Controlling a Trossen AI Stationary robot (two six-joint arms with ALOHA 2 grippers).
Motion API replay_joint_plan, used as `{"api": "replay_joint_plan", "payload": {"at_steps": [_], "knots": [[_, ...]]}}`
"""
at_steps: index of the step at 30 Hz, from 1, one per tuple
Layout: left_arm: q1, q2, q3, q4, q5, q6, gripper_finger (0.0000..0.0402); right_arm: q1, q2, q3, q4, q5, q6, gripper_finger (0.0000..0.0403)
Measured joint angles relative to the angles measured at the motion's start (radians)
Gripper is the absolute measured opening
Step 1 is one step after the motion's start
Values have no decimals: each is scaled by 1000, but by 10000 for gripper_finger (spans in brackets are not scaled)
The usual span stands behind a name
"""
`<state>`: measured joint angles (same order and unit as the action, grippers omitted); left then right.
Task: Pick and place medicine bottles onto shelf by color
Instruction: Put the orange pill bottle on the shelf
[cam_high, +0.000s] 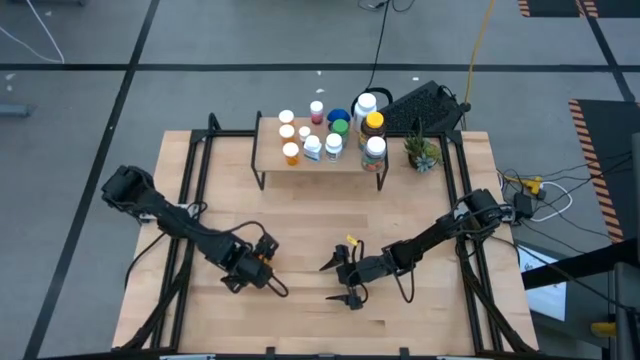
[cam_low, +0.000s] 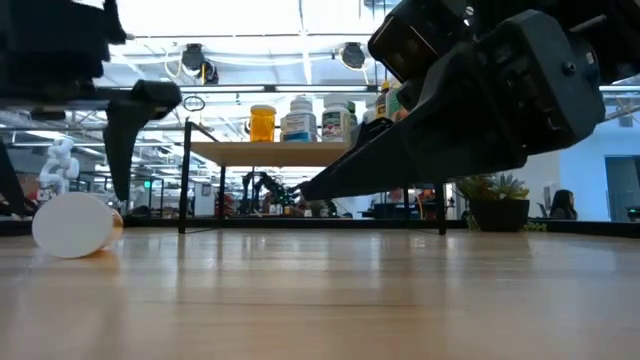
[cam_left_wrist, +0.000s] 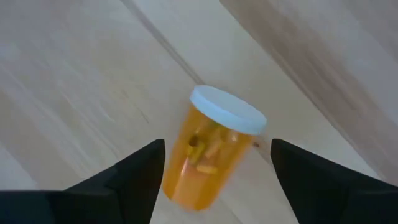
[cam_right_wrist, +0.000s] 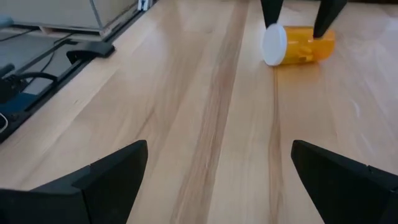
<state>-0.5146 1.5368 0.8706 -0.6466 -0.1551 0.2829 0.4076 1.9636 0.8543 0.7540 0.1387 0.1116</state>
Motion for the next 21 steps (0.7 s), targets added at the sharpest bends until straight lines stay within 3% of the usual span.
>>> {"api": "replay_joint_plan", "payload": {"at_steps": [12, 21], "knots": [[11, 0, -114, 244, 2, -105, 221, 0, 0, 0, 15, 0, 7, 392], [11, 1, -93, 305, -68, -299, 181, 0, 0, 0, 54, 0, 51, 392]]}}
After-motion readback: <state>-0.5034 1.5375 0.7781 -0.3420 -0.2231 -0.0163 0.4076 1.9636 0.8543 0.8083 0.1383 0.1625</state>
